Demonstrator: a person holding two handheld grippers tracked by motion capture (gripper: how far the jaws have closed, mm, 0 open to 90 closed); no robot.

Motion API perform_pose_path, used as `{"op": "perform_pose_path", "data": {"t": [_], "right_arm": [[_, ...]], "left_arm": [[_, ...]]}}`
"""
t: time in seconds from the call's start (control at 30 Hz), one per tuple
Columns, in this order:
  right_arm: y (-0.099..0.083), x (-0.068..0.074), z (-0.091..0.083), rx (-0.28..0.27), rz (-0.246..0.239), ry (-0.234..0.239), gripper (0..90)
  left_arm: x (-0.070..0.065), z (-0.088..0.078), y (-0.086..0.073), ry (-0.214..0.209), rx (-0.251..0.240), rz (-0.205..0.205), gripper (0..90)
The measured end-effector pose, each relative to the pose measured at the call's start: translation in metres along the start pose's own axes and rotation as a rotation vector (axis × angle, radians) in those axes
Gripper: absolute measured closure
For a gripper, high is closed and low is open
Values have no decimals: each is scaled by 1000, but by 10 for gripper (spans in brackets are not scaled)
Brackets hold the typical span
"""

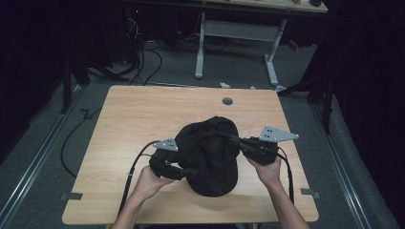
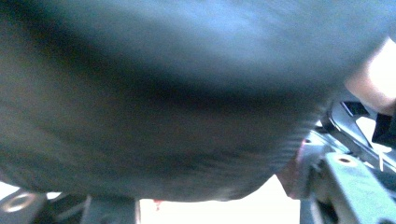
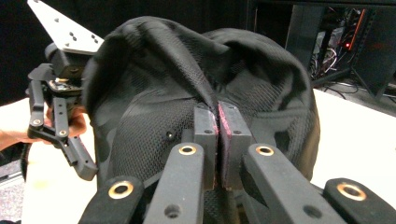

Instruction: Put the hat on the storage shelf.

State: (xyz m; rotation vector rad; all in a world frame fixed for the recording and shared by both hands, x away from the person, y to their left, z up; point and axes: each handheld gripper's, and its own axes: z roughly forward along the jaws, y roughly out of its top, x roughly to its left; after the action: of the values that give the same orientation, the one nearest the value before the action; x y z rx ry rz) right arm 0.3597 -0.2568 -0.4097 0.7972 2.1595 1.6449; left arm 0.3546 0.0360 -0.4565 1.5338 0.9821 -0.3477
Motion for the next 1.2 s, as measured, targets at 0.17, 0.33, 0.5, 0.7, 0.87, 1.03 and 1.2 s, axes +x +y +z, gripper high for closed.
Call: {"op": "perform_pose_path", "data": {"t": [0.17, 0.33, 0.5, 0.7, 0.87, 1.03, 1.2], "right_arm": [[-2, -4, 2, 6, -6, -16, 873], [-2, -5, 3, 1, 1, -18, 870], [-2, -5, 5, 5, 7, -11, 862], [-3, -3, 8, 16, 13, -1, 819], [-1, -2, 9, 8, 40, 9, 668], [-1, -2, 5, 1, 64, 14, 564], [-6, 0, 2, 66, 63, -18, 529]], "left_arm": [[-3, -3, -2, -40, 25, 9, 580], [-10, -11, -2, -94, 18, 22, 655], [-14, -18, -3, -109, 8, 47, 675], [-14, -27, -2, -122, -9, 60, 694], [-12, -34, -1, -117, -42, 62, 701], [-8, -45, 3, -99, -97, 42, 700], [-8, -53, 5, -78, -145, 42, 699]]}}
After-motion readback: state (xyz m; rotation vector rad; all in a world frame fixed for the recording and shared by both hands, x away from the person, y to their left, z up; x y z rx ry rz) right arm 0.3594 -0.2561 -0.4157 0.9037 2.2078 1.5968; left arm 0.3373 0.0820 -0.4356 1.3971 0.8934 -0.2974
